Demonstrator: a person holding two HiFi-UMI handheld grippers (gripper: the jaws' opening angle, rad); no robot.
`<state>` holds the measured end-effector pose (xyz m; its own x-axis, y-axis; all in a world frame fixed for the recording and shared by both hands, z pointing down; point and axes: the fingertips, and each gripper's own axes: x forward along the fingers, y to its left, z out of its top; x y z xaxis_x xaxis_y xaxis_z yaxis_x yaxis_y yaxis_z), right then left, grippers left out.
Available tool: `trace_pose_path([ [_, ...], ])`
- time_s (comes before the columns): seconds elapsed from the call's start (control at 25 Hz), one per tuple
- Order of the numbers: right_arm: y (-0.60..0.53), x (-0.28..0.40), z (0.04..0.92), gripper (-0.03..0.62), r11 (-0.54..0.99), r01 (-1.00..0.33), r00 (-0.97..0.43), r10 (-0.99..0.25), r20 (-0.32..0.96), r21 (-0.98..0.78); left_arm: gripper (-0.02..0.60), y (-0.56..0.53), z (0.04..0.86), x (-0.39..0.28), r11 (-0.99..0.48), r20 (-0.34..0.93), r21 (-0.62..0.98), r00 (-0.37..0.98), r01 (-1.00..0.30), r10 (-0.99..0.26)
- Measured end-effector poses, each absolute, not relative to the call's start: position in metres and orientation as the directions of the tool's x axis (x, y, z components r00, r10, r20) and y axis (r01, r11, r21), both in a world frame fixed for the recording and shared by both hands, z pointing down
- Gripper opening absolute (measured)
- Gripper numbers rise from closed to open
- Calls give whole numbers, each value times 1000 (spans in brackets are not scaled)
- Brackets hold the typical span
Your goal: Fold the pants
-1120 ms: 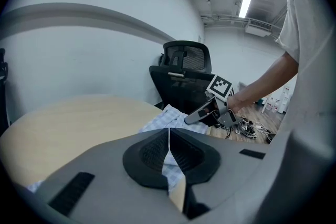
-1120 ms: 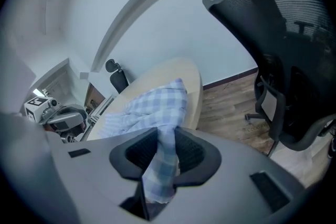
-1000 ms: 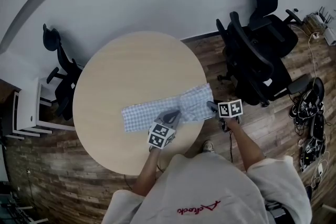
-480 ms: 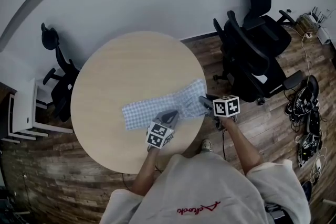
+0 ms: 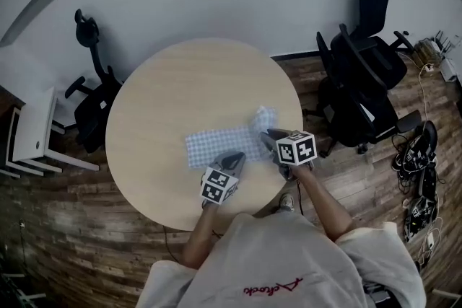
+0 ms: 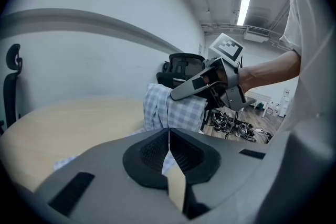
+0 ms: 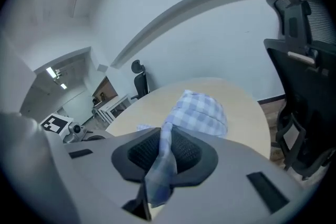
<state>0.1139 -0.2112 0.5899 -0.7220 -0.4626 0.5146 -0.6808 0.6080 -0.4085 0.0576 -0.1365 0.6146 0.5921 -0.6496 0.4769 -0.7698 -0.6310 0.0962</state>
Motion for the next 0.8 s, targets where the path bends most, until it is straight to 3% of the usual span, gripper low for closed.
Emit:
trace_pose_path([
  [0.52,-179,-27,714,83,687,-668,-637,-326,699,-288,35,-77,632,-105,-430,537,95,410,-898,-737],
  [0.8,-176,-43,721,83,683,-665,-639,-312,703,-301,35,-71,633,-124,-443,541,86,415,-892,-732],
])
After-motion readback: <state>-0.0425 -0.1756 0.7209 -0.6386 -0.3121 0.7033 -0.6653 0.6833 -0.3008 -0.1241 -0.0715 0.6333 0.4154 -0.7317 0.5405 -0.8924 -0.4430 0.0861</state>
